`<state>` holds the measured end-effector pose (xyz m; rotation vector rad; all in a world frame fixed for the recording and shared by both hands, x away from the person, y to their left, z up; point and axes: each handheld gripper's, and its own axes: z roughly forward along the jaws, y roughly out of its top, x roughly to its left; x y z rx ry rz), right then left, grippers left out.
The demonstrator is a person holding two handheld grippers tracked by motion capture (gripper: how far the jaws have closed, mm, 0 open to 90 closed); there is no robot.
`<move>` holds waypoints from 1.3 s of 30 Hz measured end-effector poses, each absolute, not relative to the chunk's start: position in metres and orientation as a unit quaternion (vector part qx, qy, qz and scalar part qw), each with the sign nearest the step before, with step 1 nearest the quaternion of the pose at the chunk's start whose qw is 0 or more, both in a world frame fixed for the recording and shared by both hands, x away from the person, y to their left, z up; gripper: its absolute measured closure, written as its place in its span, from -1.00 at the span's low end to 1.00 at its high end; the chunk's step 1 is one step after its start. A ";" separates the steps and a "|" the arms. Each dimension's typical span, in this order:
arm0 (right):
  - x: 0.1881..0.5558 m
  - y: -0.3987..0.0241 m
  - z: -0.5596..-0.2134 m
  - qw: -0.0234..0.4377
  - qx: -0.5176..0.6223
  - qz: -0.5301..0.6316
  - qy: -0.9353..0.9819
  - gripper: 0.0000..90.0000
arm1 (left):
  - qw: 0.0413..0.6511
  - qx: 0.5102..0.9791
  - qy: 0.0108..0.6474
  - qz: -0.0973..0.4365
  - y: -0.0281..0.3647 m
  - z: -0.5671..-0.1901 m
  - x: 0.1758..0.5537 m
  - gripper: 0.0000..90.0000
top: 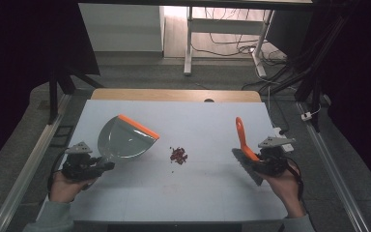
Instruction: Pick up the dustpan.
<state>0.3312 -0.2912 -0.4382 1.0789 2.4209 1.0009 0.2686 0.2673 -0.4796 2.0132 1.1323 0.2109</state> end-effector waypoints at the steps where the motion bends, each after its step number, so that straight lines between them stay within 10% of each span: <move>1: 0.331 -0.291 -0.438 0.154 0.376 0.349 0.844 0.58 | 0.398 0.799 0.443 0.082 0.266 -0.479 0.268 0.36; 39: 0.331 -0.291 -0.438 0.154 0.374 0.351 0.844 0.57 | 0.364 0.860 0.354 0.043 0.237 -0.473 0.260 0.36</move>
